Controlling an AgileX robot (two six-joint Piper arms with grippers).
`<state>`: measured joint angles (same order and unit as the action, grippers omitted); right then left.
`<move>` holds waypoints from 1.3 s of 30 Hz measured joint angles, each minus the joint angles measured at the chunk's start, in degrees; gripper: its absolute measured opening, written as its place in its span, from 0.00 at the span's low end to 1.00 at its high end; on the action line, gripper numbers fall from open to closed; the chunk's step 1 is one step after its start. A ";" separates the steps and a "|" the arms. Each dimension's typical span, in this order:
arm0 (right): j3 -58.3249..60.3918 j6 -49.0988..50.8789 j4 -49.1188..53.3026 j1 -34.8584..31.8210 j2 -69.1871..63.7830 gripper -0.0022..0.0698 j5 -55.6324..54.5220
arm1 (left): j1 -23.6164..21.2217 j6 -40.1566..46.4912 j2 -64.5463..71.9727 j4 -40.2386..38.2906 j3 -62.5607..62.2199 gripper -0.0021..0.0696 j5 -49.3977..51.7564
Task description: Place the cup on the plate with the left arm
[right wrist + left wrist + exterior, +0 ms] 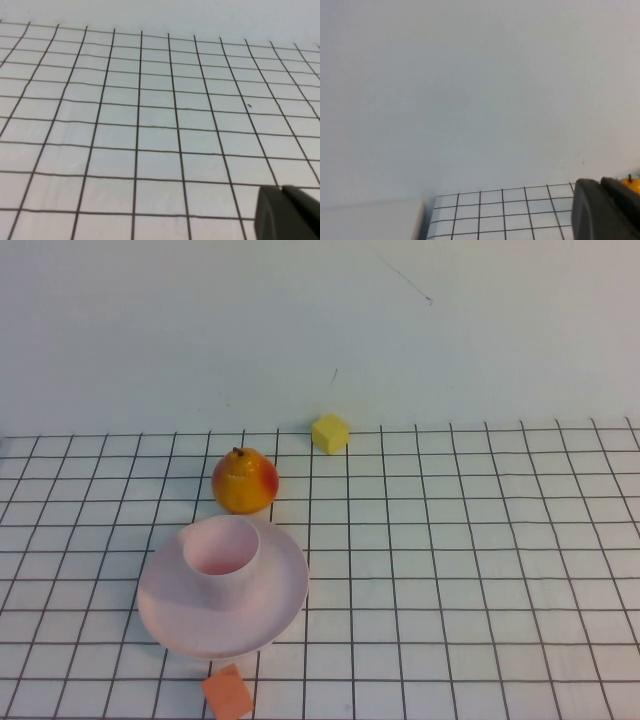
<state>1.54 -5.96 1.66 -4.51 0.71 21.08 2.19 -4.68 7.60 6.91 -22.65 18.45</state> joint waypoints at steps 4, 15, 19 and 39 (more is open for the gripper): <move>0.00 0.00 0.00 0.00 0.00 0.03 0.00 | -0.13 -0.41 -0.43 1.11 11.62 0.03 -9.77; 0.00 0.00 0.00 0.00 0.00 0.03 0.00 | -0.13 -8.12 -8.08 -2.61 24.18 0.03 -0.73; 0.00 0.00 0.00 0.00 0.00 0.03 0.00 | -0.13 -6.03 -8.08 -3.33 23.97 0.03 0.41; 0.00 0.00 0.00 0.00 0.00 0.03 0.00 | -0.13 -1.89 -8.08 -8.73 23.96 0.03 0.90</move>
<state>1.54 -5.96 1.66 -4.51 0.71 21.08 2.05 -6.57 -0.48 -1.82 1.31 19.35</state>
